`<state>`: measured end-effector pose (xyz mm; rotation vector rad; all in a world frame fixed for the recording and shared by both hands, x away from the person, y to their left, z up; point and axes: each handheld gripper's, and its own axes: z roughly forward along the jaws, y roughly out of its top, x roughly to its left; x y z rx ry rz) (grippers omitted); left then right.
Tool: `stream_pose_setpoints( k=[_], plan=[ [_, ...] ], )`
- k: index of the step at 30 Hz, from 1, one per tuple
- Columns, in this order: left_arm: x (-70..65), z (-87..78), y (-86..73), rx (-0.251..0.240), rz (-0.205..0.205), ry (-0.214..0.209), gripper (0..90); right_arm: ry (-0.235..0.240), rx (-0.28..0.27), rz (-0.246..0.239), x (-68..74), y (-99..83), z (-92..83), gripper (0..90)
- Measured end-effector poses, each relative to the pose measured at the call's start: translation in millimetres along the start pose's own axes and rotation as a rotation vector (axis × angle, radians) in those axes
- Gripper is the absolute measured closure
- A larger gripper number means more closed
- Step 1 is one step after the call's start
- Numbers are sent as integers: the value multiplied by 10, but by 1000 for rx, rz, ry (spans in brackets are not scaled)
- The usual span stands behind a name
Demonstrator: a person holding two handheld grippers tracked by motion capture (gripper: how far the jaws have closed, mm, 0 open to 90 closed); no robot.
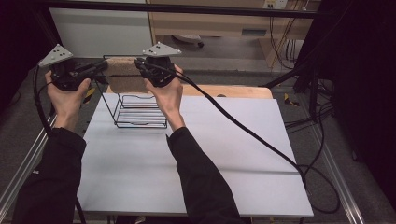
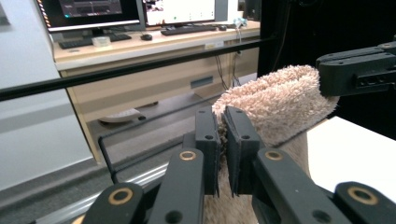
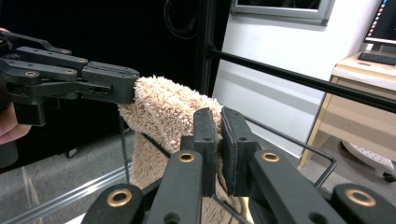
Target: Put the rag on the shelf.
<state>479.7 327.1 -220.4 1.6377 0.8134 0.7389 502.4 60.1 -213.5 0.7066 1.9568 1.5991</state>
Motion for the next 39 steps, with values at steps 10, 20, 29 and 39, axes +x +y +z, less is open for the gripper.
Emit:
stream_pose_setpoints(
  k=[10,20,29,39],
  plan=[
    [-60,-109,-112,44,-12,-25,819,27,66,-10,102,-40,-53,850],
    [-98,-155,-143,91,-11,-25,772,61,110,19,108,-149,-71,850],
    [-62,-235,57,58,-69,-26,752,70,123,-1,110,-196,-83,850],
    [-108,-93,-54,142,-97,-68,892,81,137,-14,116,-243,-90,841]
  ],
)
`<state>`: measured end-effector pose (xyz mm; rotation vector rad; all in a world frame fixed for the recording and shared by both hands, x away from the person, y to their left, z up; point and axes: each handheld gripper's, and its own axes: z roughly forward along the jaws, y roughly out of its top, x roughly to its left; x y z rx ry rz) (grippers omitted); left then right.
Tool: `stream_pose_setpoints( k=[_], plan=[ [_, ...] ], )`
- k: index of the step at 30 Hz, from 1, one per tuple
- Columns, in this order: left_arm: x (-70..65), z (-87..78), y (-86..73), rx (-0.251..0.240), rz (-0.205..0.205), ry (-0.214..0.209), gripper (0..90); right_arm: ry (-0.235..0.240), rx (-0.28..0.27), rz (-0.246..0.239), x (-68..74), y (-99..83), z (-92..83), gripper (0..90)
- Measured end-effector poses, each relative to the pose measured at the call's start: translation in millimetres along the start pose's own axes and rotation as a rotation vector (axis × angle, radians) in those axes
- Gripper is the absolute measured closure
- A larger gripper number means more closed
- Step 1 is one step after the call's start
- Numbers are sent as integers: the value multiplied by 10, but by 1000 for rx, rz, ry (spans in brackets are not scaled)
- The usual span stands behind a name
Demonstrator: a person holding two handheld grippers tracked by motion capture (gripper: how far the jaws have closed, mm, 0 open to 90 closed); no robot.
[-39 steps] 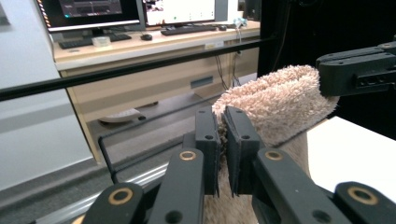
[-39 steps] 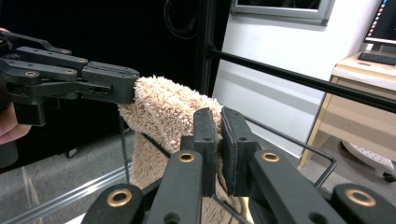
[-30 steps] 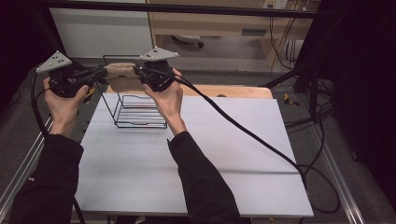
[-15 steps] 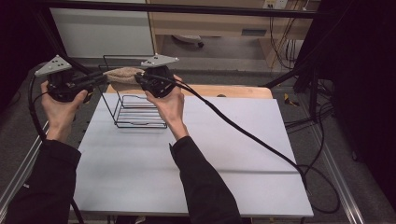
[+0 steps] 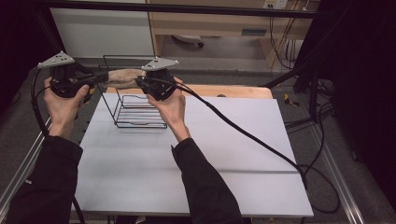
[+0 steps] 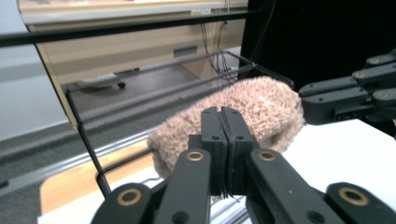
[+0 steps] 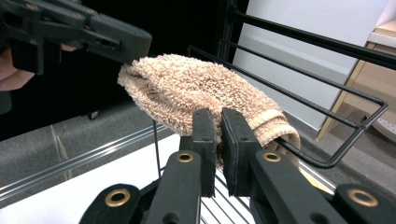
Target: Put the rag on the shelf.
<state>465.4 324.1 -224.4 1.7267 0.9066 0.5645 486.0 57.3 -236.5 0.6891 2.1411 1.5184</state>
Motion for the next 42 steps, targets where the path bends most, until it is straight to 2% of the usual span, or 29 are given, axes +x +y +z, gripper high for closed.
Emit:
stream_pose_setpoints(
  k=[10,15,18,22,25,29,31,37,42],
  plan=[
    [-9,55,-144,43,28,5,894,12,21,-10,26,-36,-6,753],
    [-1,85,-185,55,37,16,894,28,-21,7,32,15,-57,691],
    [-2,109,-200,60,48,24,894,30,-20,16,18,54,-39,699],
    [1,129,-219,69,59,37,894,51,0,37,13,65,12,779],
    [14,136,-238,69,59,40,894,52,26,35,13,41,34,835],
    [28,148,-264,69,59,46,893,29,84,36,7,-19,100,850],
    [34,160,-277,66,55,46,894,18,92,39,-9,-46,125,865],
    [55,198,-306,63,50,55,894,-1,109,59,-68,-128,176,874],
    [52,193,-311,51,43,51,888,4,89,48,-66,-121,154,858]
  ],
)
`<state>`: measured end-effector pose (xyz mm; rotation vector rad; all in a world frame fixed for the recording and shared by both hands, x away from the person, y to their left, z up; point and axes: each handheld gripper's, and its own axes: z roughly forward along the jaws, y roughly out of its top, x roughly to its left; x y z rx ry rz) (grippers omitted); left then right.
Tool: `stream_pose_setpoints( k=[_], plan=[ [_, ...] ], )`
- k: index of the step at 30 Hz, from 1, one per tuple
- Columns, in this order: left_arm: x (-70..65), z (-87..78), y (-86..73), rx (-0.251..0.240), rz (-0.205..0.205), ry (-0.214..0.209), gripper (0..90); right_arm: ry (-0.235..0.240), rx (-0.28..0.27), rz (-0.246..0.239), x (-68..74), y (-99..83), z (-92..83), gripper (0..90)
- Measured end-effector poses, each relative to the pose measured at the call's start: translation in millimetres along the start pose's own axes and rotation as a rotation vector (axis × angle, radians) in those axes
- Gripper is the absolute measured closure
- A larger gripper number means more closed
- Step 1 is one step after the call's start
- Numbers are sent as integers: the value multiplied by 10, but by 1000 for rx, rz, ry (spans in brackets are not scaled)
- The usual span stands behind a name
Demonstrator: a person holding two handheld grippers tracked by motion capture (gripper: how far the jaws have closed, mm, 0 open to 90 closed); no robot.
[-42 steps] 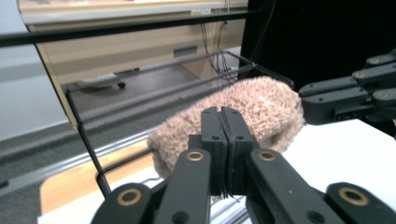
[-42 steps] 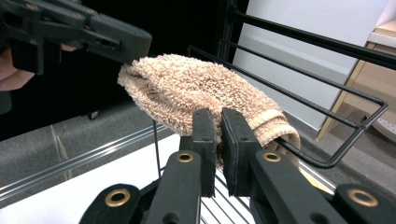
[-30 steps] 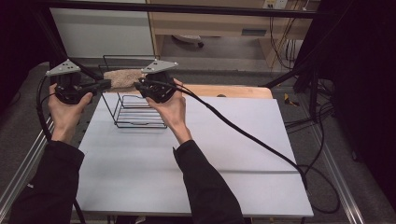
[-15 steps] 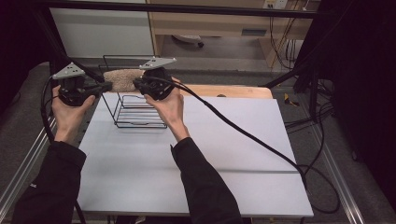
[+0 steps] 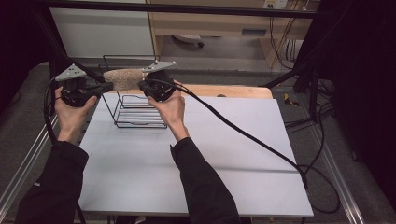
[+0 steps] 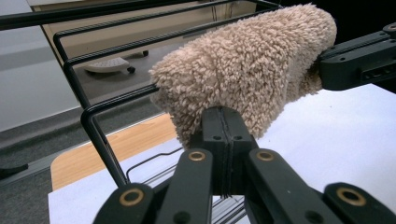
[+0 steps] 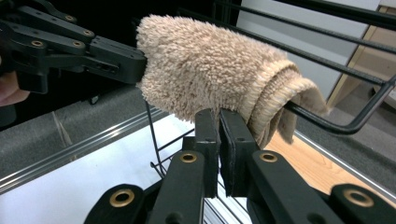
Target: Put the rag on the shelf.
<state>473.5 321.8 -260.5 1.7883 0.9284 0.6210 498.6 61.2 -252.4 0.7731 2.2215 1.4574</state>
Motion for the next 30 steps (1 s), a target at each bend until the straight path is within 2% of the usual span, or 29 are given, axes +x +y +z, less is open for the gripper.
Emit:
stream_pose_setpoints(
  k=[8,16,25,27,30],
  plan=[
    [-28,-81,30,-6,-12,-3,810,12,-33,-12,50,47,-129,773],
    [-73,-186,34,17,-12,-4,687,22,-46,-14,55,64,-310,653],
    [-132,-269,-36,35,-8,0,532,25,-40,7,-5,-46,-530,503],
    [-157,-279,-71,34,-14,-4,499,19,-39,13,-26,-81,-578,462],
    [-200,-277,-137,49,-2,2,454,15,-40,21,-54,-141,-657,410]
  ],
)
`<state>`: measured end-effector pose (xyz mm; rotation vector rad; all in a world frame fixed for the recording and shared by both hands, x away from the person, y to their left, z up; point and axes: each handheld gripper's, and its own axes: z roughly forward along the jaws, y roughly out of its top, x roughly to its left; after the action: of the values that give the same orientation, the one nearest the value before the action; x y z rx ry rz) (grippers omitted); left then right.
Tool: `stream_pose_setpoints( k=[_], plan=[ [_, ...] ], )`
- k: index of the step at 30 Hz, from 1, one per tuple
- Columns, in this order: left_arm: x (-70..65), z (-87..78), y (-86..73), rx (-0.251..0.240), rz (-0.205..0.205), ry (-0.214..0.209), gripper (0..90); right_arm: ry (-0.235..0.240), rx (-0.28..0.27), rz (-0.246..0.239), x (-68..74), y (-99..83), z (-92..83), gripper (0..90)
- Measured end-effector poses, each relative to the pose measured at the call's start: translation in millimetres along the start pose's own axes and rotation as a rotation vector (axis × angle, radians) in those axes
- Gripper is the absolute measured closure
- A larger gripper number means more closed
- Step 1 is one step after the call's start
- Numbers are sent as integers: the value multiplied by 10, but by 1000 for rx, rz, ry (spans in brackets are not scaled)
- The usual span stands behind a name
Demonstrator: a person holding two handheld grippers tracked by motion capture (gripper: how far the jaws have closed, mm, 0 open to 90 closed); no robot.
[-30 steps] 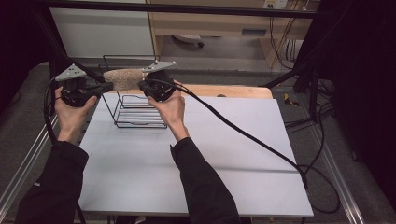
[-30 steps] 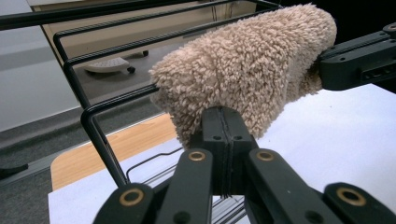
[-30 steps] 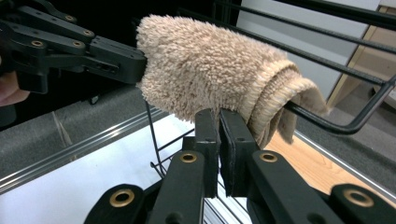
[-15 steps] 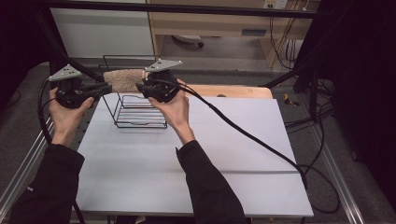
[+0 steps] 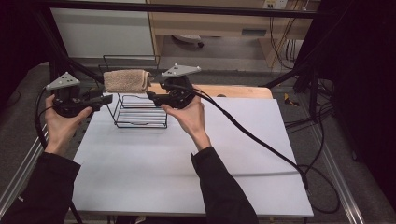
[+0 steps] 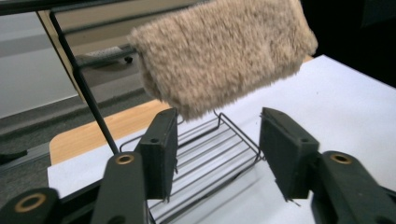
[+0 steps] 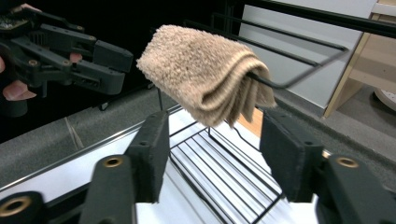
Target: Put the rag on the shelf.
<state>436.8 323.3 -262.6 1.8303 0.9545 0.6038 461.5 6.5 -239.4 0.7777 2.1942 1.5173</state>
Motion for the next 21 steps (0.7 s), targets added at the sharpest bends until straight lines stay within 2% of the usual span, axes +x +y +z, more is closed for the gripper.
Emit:
stream_pose_setpoints(
  k=[5,10,14,21],
  plan=[
    [-61,10,-126,13,3,3,373,-12,0,11,-67,-108,-137,324],
    [-118,27,-264,14,-5,-21,300,-31,8,20,-143,-249,-290,242],
    [-178,57,-392,29,-5,-43,243,-53,21,24,-221,-407,-417,178],
    [-268,134,-604,49,-5,-58,151,-62,50,69,-401,-735,-670,127]
  ],
)
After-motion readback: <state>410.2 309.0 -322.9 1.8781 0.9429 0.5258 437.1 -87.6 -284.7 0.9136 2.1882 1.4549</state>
